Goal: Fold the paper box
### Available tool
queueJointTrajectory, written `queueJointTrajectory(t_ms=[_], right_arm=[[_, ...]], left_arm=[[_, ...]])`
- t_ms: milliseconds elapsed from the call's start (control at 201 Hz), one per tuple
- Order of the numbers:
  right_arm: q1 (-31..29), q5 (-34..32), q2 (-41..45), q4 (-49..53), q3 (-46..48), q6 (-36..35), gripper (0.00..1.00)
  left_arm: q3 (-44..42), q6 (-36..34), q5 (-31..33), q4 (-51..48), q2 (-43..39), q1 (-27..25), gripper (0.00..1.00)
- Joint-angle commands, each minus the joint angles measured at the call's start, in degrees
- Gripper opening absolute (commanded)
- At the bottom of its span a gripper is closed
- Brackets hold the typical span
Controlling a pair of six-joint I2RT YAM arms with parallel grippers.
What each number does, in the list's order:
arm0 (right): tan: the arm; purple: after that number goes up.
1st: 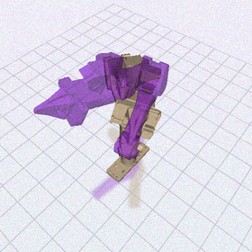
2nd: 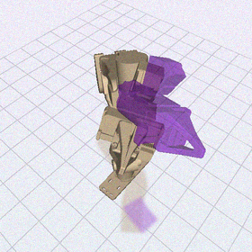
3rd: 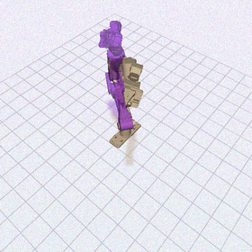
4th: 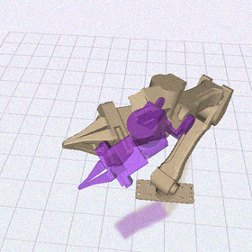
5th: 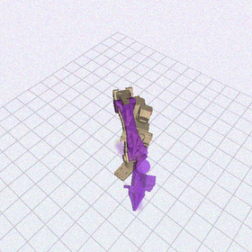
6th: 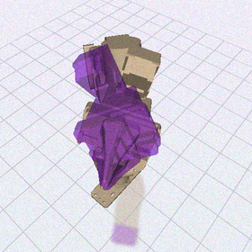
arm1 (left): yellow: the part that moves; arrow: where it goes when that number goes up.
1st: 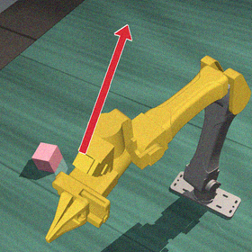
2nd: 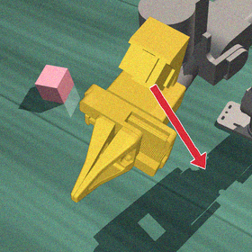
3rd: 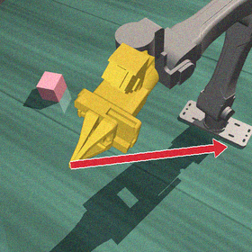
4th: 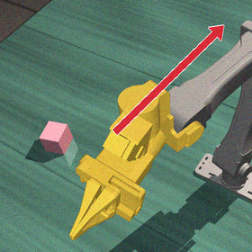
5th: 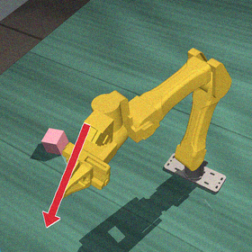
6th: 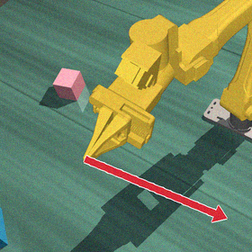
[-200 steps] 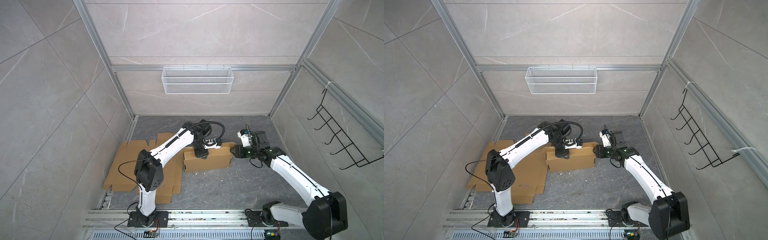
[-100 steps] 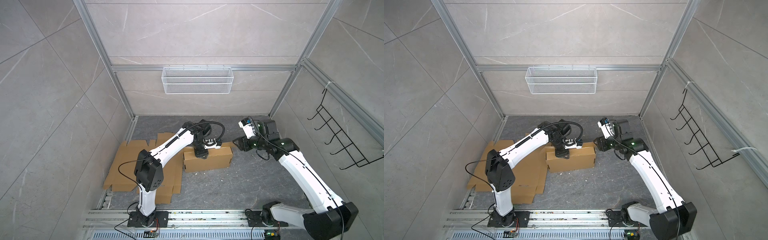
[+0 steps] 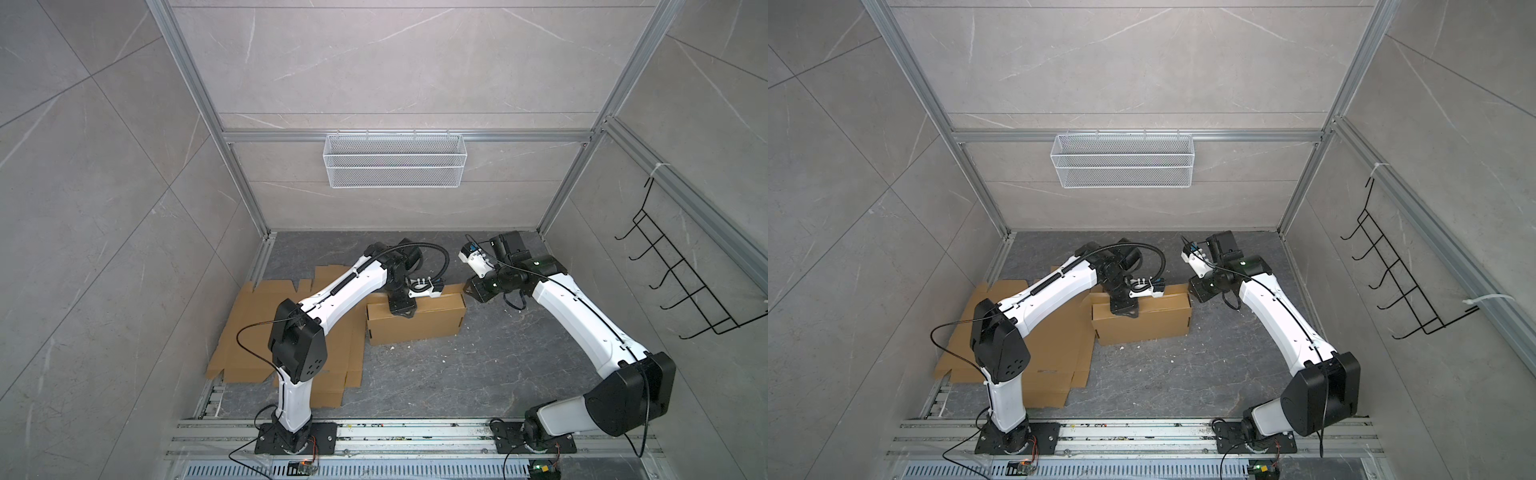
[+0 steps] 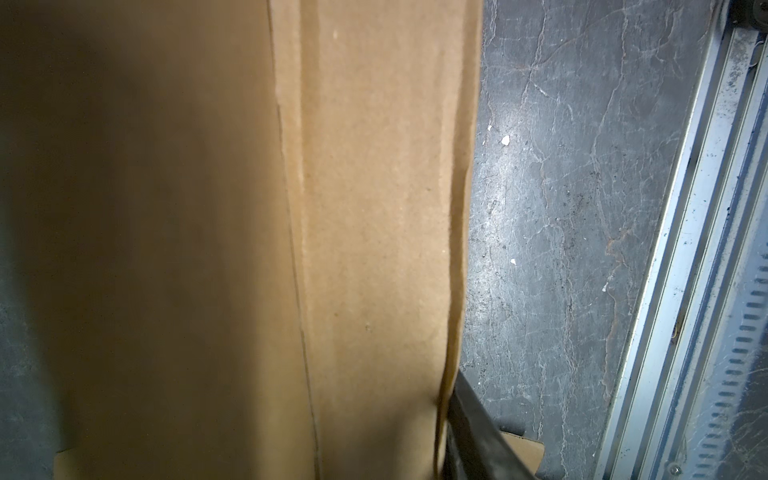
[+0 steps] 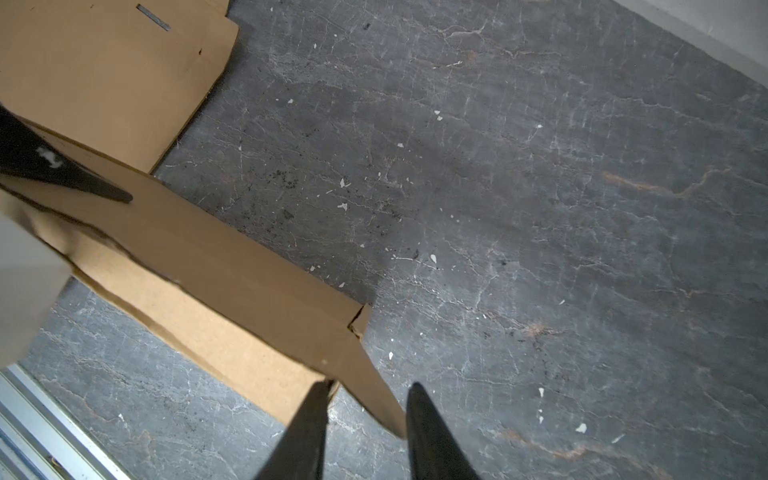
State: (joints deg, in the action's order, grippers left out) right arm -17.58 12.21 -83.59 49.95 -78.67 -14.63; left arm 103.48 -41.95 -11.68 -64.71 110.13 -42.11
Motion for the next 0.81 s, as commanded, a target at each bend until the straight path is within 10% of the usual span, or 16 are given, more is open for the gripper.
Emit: queueJointTrajectory(t_ms=[0, 801], right_arm=[[-0.8, 1.0, -0.4, 0.3, -1.5, 0.8, 0.27], [-3.6, 1.6, -0.3, -3.4, 2.0, 20.9, 0.00]], left_arm=[[-2.4, -1.7, -1.6, 3.3, 4.3, 0.4, 0.42], [-2.5, -1.2, -2.2, 4.0, 4.8, 0.5, 0.41]])
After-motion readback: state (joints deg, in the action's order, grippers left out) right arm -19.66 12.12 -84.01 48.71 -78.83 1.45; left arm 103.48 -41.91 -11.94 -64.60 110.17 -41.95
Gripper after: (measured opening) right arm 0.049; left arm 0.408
